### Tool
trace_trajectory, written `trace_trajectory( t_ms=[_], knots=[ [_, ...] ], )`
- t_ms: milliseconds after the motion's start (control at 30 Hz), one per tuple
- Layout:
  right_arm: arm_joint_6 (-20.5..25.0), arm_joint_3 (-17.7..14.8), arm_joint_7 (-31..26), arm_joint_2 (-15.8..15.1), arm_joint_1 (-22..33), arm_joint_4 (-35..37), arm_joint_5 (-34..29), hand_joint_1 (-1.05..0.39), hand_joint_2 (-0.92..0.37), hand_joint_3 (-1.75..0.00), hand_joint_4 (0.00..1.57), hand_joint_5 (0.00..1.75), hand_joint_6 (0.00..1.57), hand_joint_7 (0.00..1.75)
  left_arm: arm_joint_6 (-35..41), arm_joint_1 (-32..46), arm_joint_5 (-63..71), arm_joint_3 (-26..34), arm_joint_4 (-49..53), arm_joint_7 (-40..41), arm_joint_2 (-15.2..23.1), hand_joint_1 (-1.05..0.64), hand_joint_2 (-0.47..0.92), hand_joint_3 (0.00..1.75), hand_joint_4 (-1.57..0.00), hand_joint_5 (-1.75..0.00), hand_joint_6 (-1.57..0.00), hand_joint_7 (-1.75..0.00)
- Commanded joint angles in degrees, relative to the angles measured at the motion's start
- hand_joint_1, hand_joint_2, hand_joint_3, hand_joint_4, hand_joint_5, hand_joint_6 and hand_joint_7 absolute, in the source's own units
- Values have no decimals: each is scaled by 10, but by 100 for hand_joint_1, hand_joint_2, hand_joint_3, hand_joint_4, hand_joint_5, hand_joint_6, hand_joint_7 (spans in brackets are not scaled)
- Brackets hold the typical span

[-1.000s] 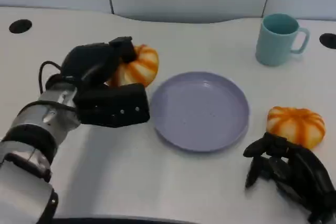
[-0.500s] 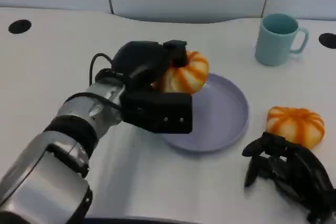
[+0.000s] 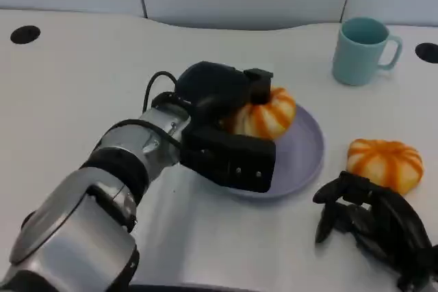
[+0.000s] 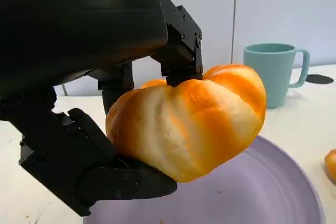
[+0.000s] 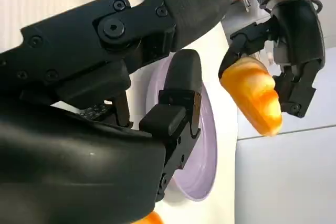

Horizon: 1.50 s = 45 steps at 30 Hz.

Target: Grasp the bread from the table and place it into the plate.

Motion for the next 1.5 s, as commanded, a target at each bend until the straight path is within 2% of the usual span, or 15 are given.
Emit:
trace_trajectory(
  t_ms=[33, 100, 167, 267, 367, 433, 500, 633, 767, 833, 900, 1100, 1167, 1433, 1500],
  knots=[
    [5, 0, 3, 2, 13, 17, -6, -58, -92, -6, 68, 159, 78, 93, 3, -8, 9, -8, 4, 8, 3, -35, 53, 85, -98, -175, -66, -175],
    [3, 0, 4, 2, 11, 22, -6, -56, -92, -6, 67, 159, 78, 93, 4, -8, 14, -13, 4, 15, 4, -40, 63, 65, -95, -175, -61, -170],
    [10, -2, 5, 4, 9, 23, -2, -56, -92, -5, 67, 159, 78, 93, 3, -7, 20, -18, 3, 24, 6, -44, 69, 52, -88, -175, -60, -167],
    [3, 0, 0, 3, 11, 19, -9, -58, -92, -6, 67, 158, 79, 93, 10, -8, 19, -20, 7, 3, 6, -51, 86, 26, -57, -164, -46, -152],
    [5, -2, 5, 4, 10, 20, -6, -57, -92, -7, 66, 159, 78, 93, 12, -9, 11, -15, 7, -26, 6, -59, 90, 9, -30, -165, -28, -148],
    [9, -5, 12, 5, 9, 22, -2, -55, -92, -7, 66, 159, 77, 93, 20, -11, 13, -18, 7, -37, 5, -64, 91, 3, -12, -144, -19, -120],
    [10, -6, 10, 6, 10, 20, -2, -56, -92, -7, 66, 160, 77, 93, 23, -10, 12, -16, 5, -42, 3, -66, 90, 1, -4, -127, -8, -102],
    [3, -5, 5, 6, 11, 20, -9, -57, -92, -7, 67, 160, 77, 94, 29, -10, 9, -14, 5, -53, 1, -72, 91, 1, 0, -92, 0, -71],
    [4, -5, 5, 5, 11, 18, -9, -57, -92, -7, 67, 160, 77, 94, 38, -10, 10, -15, 4, -66, 0, -78, 92, 4, 0, -67, 0, -55],
    [7, -6, 9, 6, 11, 19, -6, -56, -92, -7, 67, 160, 77, 94, 39, -12, 11, -17, 5, -80, 1, -81, 92, 3, 0, -41, 0, -41],
    [12, -8, 12, 6, 10, 19, -4, -57, -92, -7, 67, 160, 77, 94, 39, -13, 13, -19, 5, -90, 2, -83, 92, 3, 0, -33, 0, -37],
    [13, -11, 12, 5, 8, 23, -5, -58, -92, -7, 67, 160, 77, 93, 38, -14, 9, -16, 5, -111, 3, -92, 92, 13, 0, -48, 0, -55],
    [12, -9, 7, 4, 8, 22, -9, -57, -92, -6, 68, 159, 78, 93, 36, -13, 8, -14, 4, -112, 4, -92, 92, 13, 0, -60, 0, -65],
    [29, -8, 5, 4, 10, 12, -8, -56, -92, -6, 66, 159, 78, 95, 37, -9, -1, -1, 1, -94, 4, -92, 92, 8, 0, -132, 0, -141],
    [24, -9, 8, 4, 9, 14, -7, -56, -92, -6, 66, 159, 77, 96, 41, -9, -1, 1, 0, -89, 3, -92, 92, 7, 0, -142, 0, -150]
  ],
)
